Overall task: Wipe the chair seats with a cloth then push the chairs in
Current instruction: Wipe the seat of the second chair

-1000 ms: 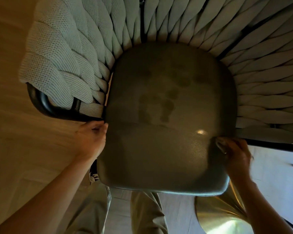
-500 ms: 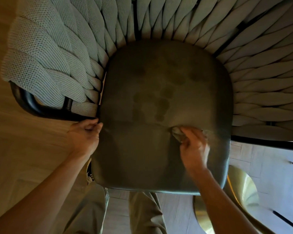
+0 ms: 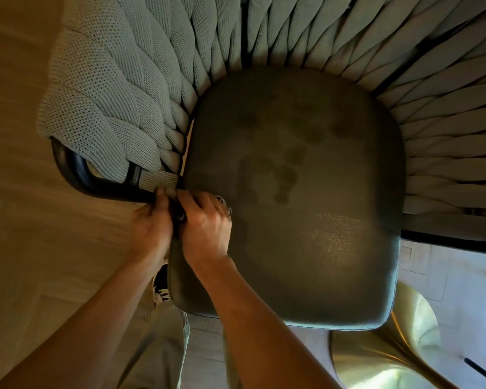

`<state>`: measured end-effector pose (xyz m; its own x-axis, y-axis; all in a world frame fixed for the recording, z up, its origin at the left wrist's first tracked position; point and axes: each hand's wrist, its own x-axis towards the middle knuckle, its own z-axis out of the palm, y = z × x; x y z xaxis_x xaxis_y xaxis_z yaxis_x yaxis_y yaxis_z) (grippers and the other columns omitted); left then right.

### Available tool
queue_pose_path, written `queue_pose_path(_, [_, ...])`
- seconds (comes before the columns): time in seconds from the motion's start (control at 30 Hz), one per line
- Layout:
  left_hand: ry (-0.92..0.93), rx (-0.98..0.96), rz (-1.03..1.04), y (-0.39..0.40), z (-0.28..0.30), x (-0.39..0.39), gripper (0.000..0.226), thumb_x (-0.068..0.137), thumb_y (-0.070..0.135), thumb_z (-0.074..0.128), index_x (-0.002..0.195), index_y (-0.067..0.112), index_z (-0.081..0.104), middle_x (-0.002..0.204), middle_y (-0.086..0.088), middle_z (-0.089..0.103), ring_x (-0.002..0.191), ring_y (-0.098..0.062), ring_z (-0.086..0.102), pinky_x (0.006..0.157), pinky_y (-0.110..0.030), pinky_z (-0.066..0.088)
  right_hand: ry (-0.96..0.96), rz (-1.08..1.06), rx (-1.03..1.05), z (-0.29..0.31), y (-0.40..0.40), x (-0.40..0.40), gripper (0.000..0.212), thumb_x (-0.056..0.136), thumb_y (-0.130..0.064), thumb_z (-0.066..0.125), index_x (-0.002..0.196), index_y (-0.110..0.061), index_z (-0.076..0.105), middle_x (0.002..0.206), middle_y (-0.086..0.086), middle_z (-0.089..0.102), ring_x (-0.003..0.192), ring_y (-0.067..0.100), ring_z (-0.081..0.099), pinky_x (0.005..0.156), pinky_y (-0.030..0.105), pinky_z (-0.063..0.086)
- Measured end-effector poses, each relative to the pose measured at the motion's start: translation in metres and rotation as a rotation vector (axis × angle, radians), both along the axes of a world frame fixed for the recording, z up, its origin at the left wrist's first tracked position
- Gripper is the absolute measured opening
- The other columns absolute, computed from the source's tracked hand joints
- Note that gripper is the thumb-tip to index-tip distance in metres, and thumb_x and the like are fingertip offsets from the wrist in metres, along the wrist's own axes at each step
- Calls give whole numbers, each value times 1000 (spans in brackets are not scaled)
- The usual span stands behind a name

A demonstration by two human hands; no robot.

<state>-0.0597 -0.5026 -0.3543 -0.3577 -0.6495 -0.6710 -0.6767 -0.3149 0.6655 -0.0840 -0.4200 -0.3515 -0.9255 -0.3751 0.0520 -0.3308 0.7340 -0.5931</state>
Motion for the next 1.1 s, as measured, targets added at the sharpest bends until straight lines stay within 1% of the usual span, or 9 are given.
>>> queue_pose_path(0.2, [-28, -184, -248, 5, 2, 4, 28, 96, 34, 54, 97, 9, 67, 92, -9, 68, 84, -22, 63, 73, -35, 49, 69, 52, 154, -2, 42, -12, 27, 79, -19, 53, 97, -18, 72, 89, 2, 68, 84, 24, 66, 73, 35, 52])
queue_pose_path(0.27, [-38, -240, -306, 5, -2, 4, 24, 92, 29, 61, 107, 10, 67, 97, -8, 68, 88, -21, 65, 76, -33, 52, 92, 32, 195, -2, 69, -20, 31, 75, -19, 51, 97, -19, 73, 93, 1, 69, 84, 24, 66, 74, 35, 52])
queue_pose_path(0.4, [-52, -395, -398, 9, -1, 0, 26, 89, 25, 66, 109, 8, 65, 95, -5, 68, 84, -21, 65, 80, -37, 54, 135, -12, 292, -1, 135, -36, 39, 66, -9, 52, 99, -17, 73, 96, 3, 70, 81, 26, 68, 72, 36, 55])
queue_pose_path(0.53, [6, -361, -379, 13, -2, -3, 32, 89, 15, 66, 121, 9, 61, 98, -5, 64, 82, -18, 63, 75, -33, 52, 94, -110, 381, 7, 196, -47, 50, 53, 5, 77, 98, -15, 72, 90, 9, 70, 72, 33, 67, 63, 41, 57])
queue_pose_path(0.7, [19, -283, -327, 9, -10, -4, 33, 91, 8, 63, 124, 7, 62, 104, -8, 67, 79, -12, 64, 65, -8, 50, -25, -230, 394, 5, 269, -58, 47, 63, 11, 71, 103, -14, 67, 92, 15, 66, 74, 39, 63, 60, 51, 56])
queue_pose_path(0.8, [17, -276, -314, 10, -11, -6, 33, 90, 0, 60, 123, 2, 61, 112, -14, 64, 96, -23, 64, 72, -11, 49, -64, -341, 407, 1, 304, -66, 46, 69, 10, 68, 104, -20, 62, 92, 14, 65, 73, 40, 62, 59, 53, 55])
queue_pose_path(0.87, [6, -284, -311, 11, -11, -8, 33, 90, -2, 60, 123, 1, 61, 112, -14, 63, 95, -20, 62, 64, -2, 46, -64, -420, 367, -1, 319, -72, 44, 75, 8, 67, 106, -22, 62, 94, 13, 68, 76, 39, 63, 63, 54, 56])
queue_pose_path(1.0, [15, -252, -297, 8, -12, -8, 33, 90, 4, 62, 123, 4, 62, 108, -7, 64, 90, -15, 61, 65, -4, 46, -19, -559, 315, 3, 327, -82, 26, 80, 6, 66, 101, -9, 72, 89, 18, 71, 77, 41, 65, 64, 51, 56])
queue_pose_path(1.1, [37, -187, -247, 7, -17, -9, 34, 90, -1, 61, 124, 3, 61, 111, -11, 66, 87, -12, 62, 65, -3, 46, -16, -543, 260, 3, 315, -78, 27, 80, 3, 68, 102, -12, 72, 94, 14, 72, 81, 38, 66, 68, 49, 57])
